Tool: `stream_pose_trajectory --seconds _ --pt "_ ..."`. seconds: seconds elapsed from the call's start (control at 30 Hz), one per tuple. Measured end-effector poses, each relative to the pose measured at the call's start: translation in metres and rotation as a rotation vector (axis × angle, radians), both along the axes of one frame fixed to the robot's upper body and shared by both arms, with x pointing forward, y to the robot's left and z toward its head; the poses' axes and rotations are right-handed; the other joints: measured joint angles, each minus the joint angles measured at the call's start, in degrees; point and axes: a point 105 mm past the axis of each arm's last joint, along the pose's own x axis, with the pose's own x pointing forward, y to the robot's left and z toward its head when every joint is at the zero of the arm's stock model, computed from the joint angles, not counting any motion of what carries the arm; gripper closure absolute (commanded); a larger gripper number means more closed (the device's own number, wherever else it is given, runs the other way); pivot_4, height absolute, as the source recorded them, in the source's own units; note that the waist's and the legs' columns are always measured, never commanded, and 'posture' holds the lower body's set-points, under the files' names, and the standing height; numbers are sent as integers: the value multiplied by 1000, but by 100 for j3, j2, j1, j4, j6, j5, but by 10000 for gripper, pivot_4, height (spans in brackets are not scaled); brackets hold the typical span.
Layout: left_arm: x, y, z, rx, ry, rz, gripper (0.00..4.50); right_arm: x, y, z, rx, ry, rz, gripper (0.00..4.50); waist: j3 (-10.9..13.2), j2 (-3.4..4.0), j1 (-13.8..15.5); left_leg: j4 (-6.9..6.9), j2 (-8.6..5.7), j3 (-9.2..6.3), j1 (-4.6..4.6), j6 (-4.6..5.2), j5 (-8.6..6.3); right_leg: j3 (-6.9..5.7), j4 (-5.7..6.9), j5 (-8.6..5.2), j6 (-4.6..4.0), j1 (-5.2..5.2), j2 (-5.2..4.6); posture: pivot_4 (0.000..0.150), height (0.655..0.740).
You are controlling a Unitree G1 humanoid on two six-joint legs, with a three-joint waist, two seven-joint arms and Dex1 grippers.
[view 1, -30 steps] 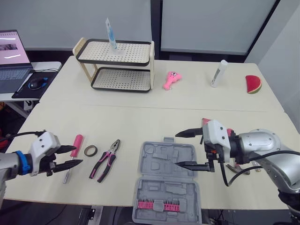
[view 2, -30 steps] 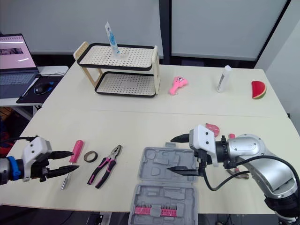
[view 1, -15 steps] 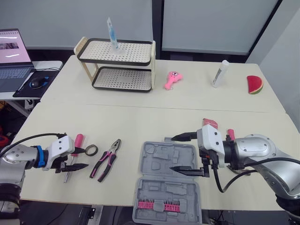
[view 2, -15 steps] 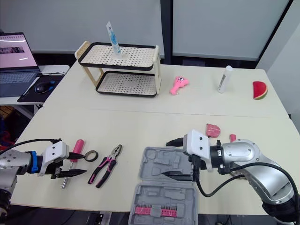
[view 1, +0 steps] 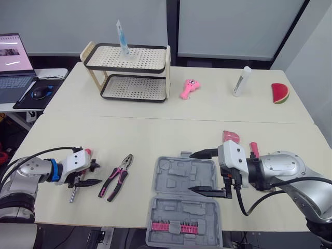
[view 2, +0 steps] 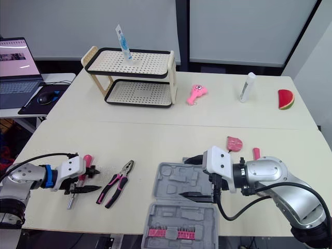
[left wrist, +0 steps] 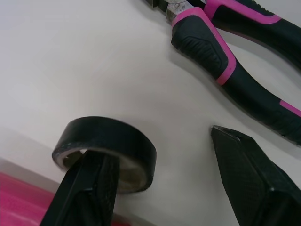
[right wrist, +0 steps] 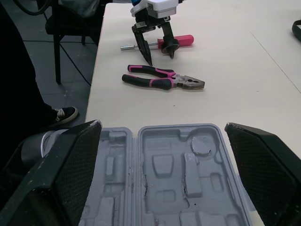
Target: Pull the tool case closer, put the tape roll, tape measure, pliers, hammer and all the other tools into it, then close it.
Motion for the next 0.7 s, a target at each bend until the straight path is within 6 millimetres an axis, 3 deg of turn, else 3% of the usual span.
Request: stream_pose_trajectory --seconds 0.27,0.53,0.7 --pt "3 1 -4 13 -55 0 44229 -1 1 0 4 10 4 0 -11 27 -2 -4 2 -3 10 5 4 2 13 0 0 3 6 1500 7350" --pt "-1 13 -5 19 -77 50 44704 0 1 1 5 7 -5 0 -11 28 -27 -6 5 -3 11 6 4 3 16 -1 -2 0 10 1500 7350" --pt "-9 26 6 6 -46 73 44704 -2 0 0 6 10 -19 0 -9 24 -103 -5 8 -5 4 5 4 3 20 -2 -4 -5 14 1500 7350"
